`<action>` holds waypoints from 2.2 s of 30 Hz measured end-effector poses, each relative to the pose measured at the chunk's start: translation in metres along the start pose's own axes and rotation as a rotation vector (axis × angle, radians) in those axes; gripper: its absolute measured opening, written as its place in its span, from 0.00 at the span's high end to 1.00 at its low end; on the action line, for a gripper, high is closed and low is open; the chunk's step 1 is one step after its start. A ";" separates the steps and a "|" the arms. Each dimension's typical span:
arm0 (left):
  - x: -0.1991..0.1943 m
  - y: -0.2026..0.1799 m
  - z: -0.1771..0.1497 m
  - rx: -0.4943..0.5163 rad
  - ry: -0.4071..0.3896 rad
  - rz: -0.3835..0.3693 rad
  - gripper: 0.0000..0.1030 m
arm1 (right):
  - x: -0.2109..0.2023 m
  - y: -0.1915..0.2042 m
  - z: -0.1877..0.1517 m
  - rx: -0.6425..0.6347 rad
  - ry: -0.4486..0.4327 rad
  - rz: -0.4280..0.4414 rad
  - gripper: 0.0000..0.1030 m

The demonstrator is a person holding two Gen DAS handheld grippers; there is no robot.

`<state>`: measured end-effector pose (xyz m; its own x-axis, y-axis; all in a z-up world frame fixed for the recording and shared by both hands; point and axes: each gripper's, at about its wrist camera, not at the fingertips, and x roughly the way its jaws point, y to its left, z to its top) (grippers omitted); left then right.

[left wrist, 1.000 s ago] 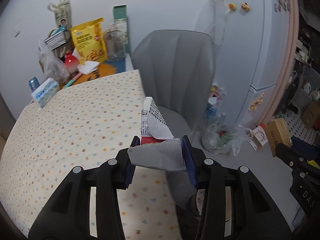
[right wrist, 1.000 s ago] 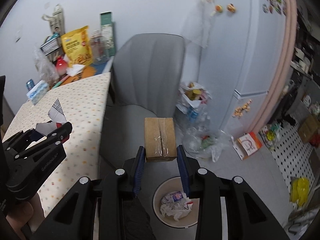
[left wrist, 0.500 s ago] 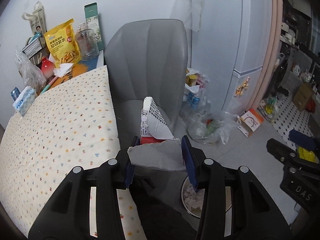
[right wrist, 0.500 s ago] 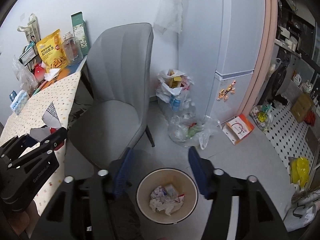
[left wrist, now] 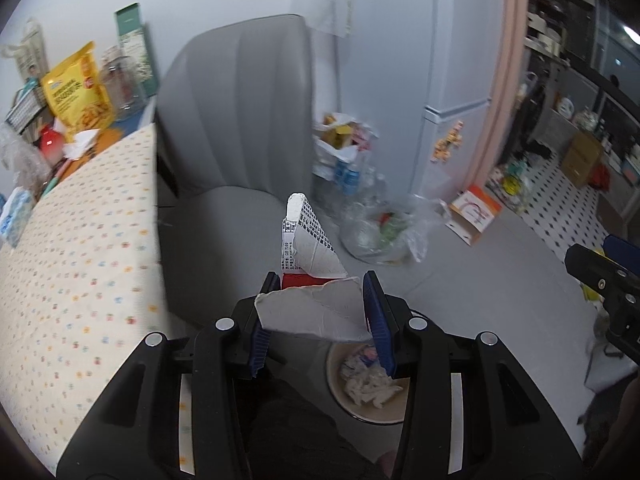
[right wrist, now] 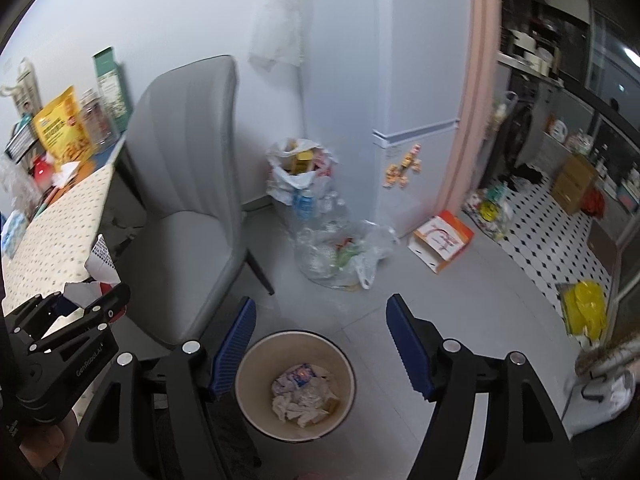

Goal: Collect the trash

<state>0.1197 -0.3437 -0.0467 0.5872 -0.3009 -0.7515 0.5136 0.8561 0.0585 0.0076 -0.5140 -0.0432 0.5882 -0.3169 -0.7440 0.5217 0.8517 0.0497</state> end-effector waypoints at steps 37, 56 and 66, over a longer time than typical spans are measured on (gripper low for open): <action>-0.103 0.056 -0.015 -0.069 -0.159 0.049 0.06 | -0.088 0.024 -0.010 -0.033 -0.130 0.035 0.14; -0.215 0.131 -0.057 -0.173 -0.267 0.198 0.06 | -0.175 0.097 -0.020 -0.155 -0.222 0.172 0.08; -0.261 0.157 -0.087 -0.244 -0.310 0.253 0.06 | -0.221 0.118 -0.037 -0.215 -0.278 0.231 0.08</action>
<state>-0.0069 -0.0942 0.1017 0.8533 -0.1497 -0.4995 0.1899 0.9813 0.0304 -0.0837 -0.3278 0.1021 0.8342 -0.1825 -0.5204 0.2327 0.9720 0.0320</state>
